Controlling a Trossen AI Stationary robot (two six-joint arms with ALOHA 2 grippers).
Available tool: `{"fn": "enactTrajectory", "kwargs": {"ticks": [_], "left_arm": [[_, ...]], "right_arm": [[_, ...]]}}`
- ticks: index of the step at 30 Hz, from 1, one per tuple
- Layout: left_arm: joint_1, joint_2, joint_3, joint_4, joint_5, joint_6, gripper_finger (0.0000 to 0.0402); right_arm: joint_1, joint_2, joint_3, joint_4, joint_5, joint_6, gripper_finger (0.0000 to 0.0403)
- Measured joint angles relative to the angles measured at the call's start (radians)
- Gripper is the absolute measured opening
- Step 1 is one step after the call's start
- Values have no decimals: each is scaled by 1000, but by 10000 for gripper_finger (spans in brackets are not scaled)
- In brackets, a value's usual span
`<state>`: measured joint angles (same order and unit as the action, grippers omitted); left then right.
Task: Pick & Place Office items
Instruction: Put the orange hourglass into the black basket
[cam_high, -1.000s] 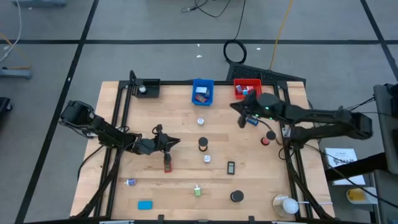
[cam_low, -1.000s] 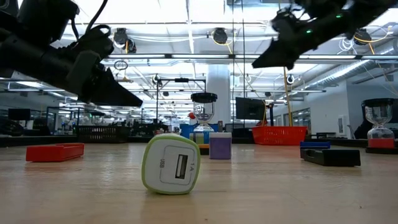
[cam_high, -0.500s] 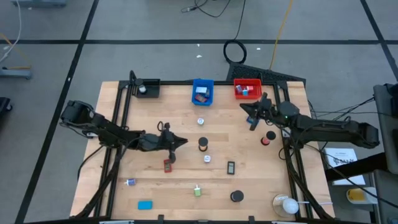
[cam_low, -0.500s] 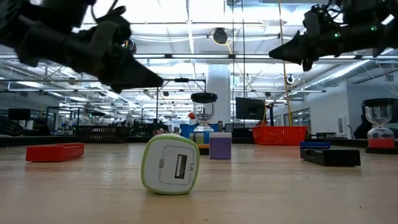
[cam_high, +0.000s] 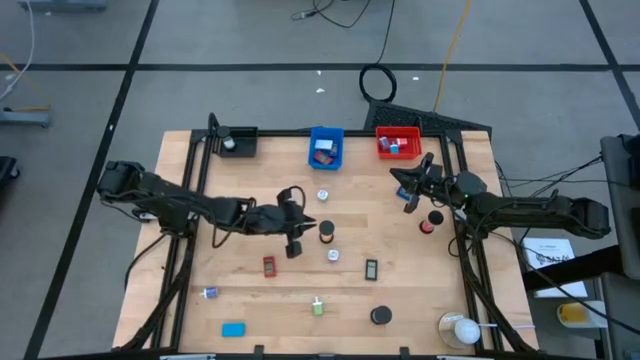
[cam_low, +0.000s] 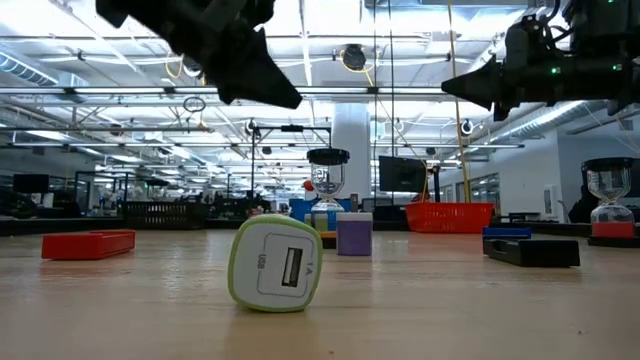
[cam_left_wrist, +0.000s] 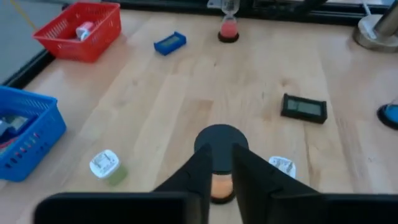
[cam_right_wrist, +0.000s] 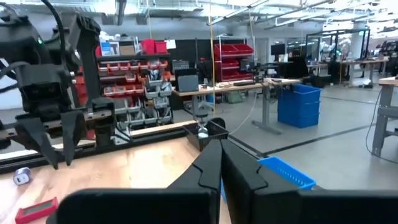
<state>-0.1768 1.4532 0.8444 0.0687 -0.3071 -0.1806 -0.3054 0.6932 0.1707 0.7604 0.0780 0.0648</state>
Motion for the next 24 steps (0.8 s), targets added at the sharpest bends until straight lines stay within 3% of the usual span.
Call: {"fn": "enactTrajectory", "kwargs": {"ticks": [10,15,20,24], "left_arm": [[3,67,89,-111,20,-110,245],[11,165,151,-116,19,-42,322],[40,257,220,-102,18,-12,370],[65,312,257,-134,19,-13,384]], "right_arm": [[0,2,0,1,0,0,1],[0,6,2,2,-1,1,1],[0,10,2,-6,-1,1,1],[0,14,2,-4,-1,1,1]]}}
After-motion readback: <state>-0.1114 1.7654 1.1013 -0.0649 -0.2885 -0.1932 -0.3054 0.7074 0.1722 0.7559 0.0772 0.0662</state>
